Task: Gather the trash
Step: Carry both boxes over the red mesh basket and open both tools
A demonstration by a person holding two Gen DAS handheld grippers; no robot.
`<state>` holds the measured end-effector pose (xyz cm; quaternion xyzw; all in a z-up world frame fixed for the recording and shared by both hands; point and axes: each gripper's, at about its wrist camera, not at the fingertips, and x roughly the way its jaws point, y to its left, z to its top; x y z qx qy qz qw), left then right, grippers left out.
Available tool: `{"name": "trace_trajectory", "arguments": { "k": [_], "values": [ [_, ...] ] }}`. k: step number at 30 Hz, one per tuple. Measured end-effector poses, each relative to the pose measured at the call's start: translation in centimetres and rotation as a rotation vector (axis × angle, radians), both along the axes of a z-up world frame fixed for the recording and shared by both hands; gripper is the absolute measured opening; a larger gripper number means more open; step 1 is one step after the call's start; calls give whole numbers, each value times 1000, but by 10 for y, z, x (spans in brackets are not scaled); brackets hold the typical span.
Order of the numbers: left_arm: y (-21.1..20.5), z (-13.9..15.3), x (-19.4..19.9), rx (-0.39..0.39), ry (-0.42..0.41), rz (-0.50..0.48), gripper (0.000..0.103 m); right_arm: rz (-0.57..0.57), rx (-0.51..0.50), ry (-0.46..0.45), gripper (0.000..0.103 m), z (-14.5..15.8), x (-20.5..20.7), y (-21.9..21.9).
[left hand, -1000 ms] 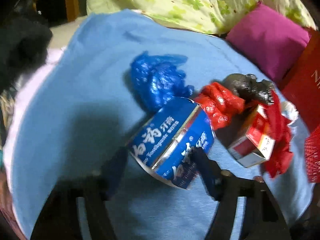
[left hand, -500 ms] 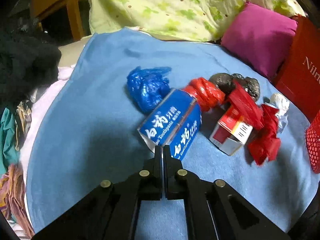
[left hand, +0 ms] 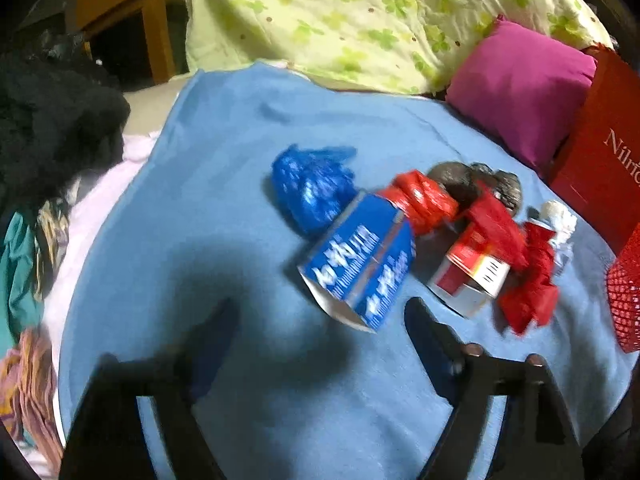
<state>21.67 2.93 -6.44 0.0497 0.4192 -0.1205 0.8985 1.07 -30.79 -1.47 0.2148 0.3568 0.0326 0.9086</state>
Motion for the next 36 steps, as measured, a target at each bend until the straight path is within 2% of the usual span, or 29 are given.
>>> {"name": "trace_trajectory", "arguments": {
  "k": [7,8,9,10,12,16,22,26,31,33,36],
  "values": [
    [-7,-29,41,-59,91,-46,85,28,-15,49,50,-19,25,18],
    [-10,-32,43,-64,98,-54,81,30,-19,55,49,-21,28,20],
    [-13,-35,45,-64,107,-56,62,31,-24,59,49,-23,30,21],
    [-17,-39,48,-73,130,-66,58,30,-30,62,49,-25,32,22],
    [-17,-37,45,-97,101,-69,52,26,-38,63,49,-27,32,23],
    [-21,-25,27,-89,59,-58,42,14,-32,47,49,-24,28,20],
    [-18,11,-17,-79,-45,-51,41,-16,-22,-24,49,-4,6,2],
    [-29,54,-61,-80,-139,-118,41,-79,-21,-82,49,14,-13,-25],
    [-89,113,-103,-106,-234,-300,42,-212,-2,-151,49,38,-46,-77],
    [-130,131,-113,-116,-250,-379,42,-260,2,-161,49,45,-58,-96],
    [-188,146,-122,-162,-227,-482,43,-331,6,-149,50,53,-75,-128]
  ]
}}
